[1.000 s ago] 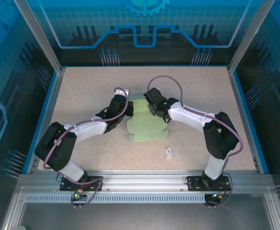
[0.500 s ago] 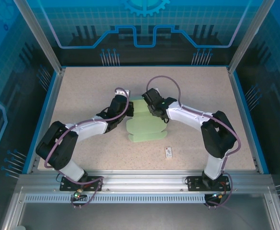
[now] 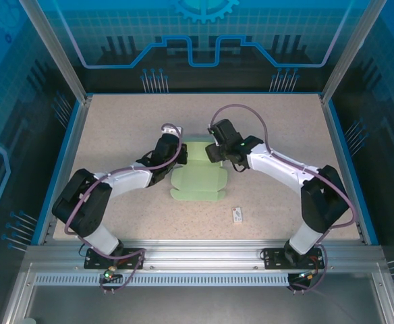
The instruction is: Fold the paper box
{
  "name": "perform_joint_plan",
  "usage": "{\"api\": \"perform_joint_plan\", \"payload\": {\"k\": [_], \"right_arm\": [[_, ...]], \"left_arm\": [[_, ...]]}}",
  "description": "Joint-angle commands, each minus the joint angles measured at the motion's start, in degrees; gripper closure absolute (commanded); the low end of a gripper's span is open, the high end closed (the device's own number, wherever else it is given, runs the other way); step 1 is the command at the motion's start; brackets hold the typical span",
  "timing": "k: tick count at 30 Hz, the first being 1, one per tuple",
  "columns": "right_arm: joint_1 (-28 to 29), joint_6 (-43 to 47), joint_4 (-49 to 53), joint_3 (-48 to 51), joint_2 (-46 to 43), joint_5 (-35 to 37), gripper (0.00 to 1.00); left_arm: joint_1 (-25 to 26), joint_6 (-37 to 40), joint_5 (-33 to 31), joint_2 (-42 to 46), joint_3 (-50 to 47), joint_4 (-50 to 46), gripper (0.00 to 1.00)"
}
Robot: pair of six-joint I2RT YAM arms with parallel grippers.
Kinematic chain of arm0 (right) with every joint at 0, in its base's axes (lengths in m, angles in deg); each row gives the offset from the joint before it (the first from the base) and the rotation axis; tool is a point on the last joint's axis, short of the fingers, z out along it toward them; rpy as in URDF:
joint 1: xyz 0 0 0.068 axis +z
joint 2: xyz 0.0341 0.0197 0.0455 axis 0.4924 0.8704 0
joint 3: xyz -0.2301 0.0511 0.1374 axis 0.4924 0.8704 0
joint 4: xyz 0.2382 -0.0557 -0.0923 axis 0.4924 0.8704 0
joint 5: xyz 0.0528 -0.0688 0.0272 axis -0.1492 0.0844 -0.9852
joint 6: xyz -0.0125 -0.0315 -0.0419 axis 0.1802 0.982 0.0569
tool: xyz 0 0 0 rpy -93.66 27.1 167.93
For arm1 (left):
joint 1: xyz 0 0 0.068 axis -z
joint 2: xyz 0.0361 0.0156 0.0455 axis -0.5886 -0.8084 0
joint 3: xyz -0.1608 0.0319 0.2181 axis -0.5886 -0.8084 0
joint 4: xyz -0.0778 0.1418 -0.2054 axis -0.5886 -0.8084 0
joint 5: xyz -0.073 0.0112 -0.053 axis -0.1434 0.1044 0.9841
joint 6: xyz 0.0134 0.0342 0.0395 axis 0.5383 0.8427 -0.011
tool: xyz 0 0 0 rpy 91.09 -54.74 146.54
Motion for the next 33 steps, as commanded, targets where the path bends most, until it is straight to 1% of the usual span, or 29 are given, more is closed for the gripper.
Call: {"api": "perform_joint_plan", "payload": {"k": [1, 4, 7, 12, 16, 22, 25, 30, 33], "right_arm": [[-1.7, -0.2, -1.3, 1.6, -3.5, -6.6, 0.35], [-3.3, 0.1, -1.7, 2.8, -6.9, -10.3, 0.33], [-5.5, 0.3, -1.6, 4.0, -10.5, -12.8, 0.33], [-9.0, 0.9, -0.6, 5.4, -14.0, -13.0, 0.33], [-10.3, 0.5, -1.2, 7.2, -14.2, -13.8, 0.33], [-10.2, 0.1, -2.0, 9.9, -13.0, -13.5, 0.33], [-10.2, 0.3, -1.9, 10.9, -13.1, -12.4, 0.32], [-10.3, 0.6, -1.9, 11.8, -13.1, -11.4, 0.33], [-10.3, 0.6, -2.1, 12.1, -12.8, -11.2, 0.33]], "left_arm": [[-0.3, 1.5, 0.1, -0.8, 2.3, -1.3, 0.94], [-0.6, 2.7, 1.5, -1.4, 4.1, -6.2, 0.94], [-2.1, 3.3, 6.7, -2.6, 7.8, -14.3, 0.94], [-4.7, 4.5, 14.0, -4.5, 12.9, -26.8, 0.94], [-5.8, 8.0, 18.3, -8.0, 19.3, -37.6, 0.94], [-6.2, 13.2, 21.8, -14.3, 27.9, -48.4, 0.93], [-6.2, 15.1, 21.4, -17.5, 32.0, -52.6, 0.92], [-6.2, 16.2, 23.2, -20.8, 36.6, -55.4, 0.86], [-6.2, 16.8, 23.0, -23.5, 39.5, -57.4, 0.83]]}}
